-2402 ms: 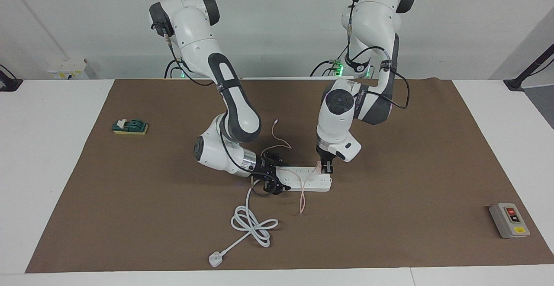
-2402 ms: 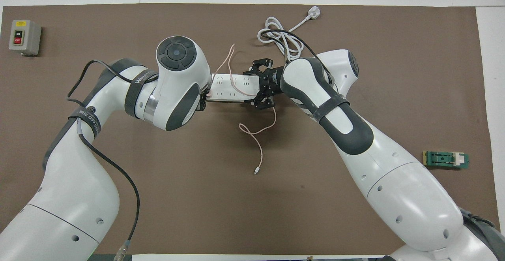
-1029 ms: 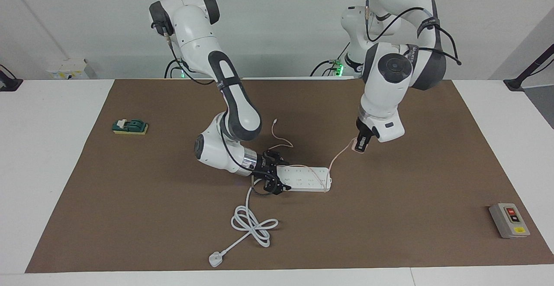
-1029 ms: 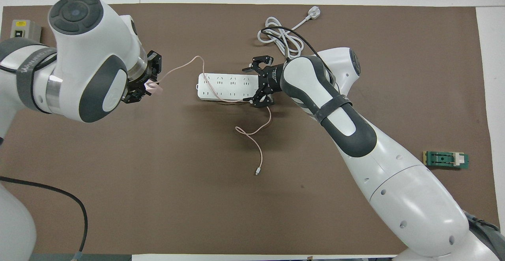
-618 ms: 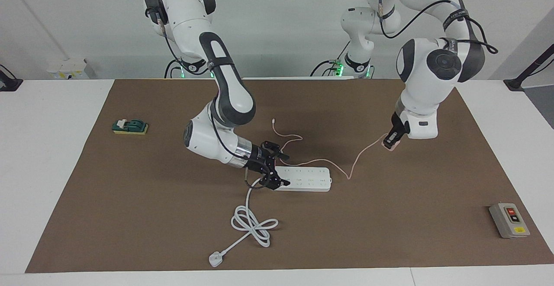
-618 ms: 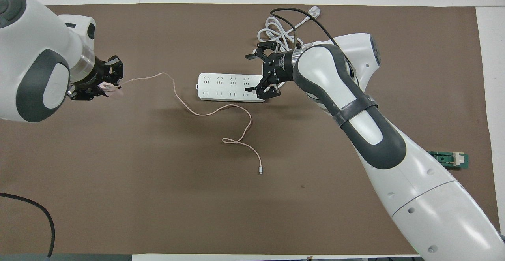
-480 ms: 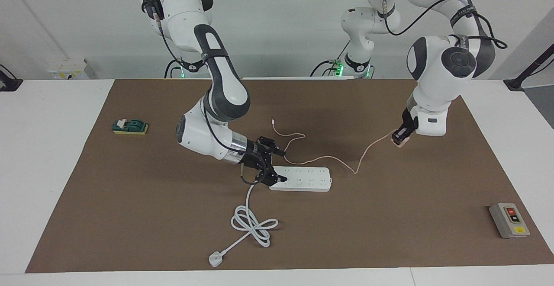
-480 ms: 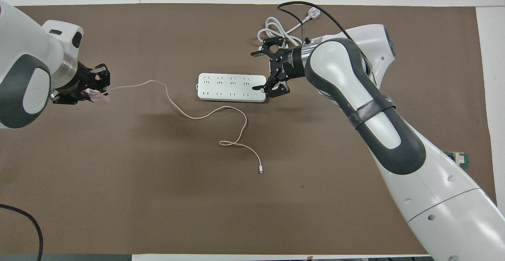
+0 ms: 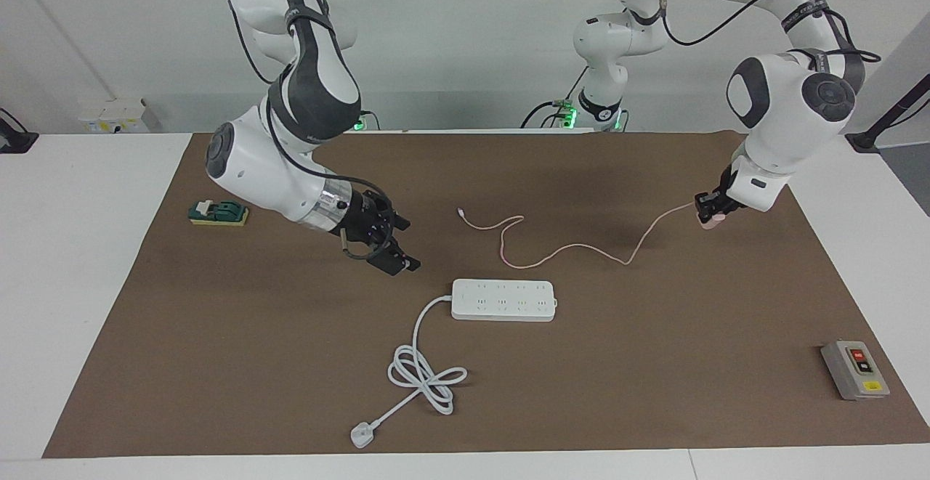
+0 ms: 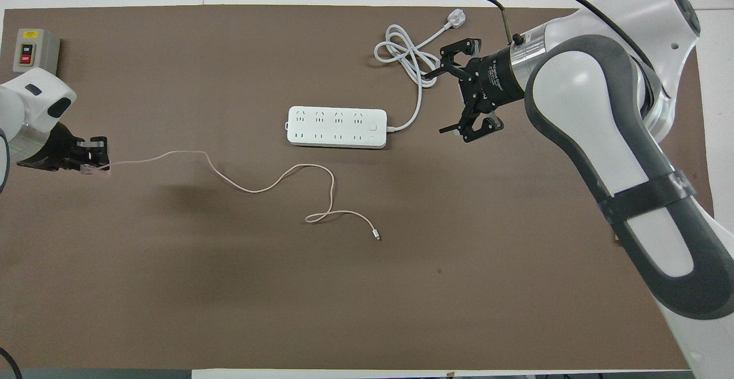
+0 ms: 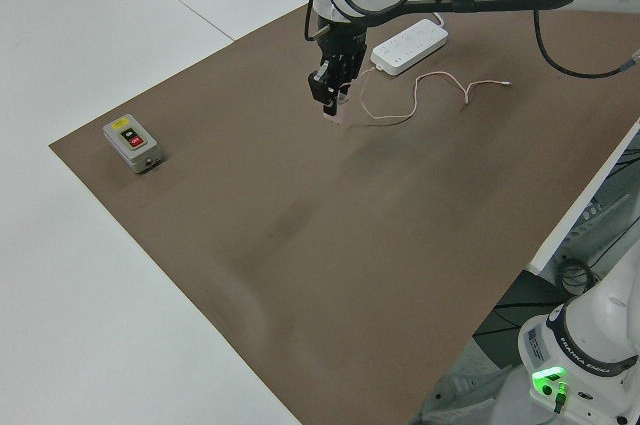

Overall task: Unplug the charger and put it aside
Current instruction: 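Carry the charger away from the strip with the left gripper while the right gripper withdraws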

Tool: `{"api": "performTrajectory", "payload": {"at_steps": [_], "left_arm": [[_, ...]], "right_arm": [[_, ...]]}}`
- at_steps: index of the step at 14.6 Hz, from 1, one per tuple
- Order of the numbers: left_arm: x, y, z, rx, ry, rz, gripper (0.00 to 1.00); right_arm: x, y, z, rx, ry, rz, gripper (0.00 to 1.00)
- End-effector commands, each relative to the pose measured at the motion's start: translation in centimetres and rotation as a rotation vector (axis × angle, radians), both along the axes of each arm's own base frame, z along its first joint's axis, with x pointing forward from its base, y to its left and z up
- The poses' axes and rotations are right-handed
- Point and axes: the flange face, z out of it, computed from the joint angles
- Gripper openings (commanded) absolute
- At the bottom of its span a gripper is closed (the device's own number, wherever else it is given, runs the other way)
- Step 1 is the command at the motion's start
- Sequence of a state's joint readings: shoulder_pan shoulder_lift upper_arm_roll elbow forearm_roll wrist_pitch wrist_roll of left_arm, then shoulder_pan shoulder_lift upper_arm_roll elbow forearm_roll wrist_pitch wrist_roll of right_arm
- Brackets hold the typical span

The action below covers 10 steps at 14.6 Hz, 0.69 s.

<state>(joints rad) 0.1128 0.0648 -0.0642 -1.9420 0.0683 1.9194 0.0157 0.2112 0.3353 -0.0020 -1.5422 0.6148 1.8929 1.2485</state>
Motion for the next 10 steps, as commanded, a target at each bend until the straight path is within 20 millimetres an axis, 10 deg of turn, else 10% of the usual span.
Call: {"api": "performTrajectory", "payload": {"at_steps": [1,10], "left_arm": [[-3.5,2.0,-2.9,-0.095,-0.087,-0.119,0.00],[-8.1,1.2,-11.1,-0.283,-0.114,-0.082,0.00]], "right_arm": [[-1.9,-0.7,1.4,-0.128,-0.061,0.168,1.00],[-4.7,-12.4,8.1,-0.364,-0.318,0.894,1.00]]}}
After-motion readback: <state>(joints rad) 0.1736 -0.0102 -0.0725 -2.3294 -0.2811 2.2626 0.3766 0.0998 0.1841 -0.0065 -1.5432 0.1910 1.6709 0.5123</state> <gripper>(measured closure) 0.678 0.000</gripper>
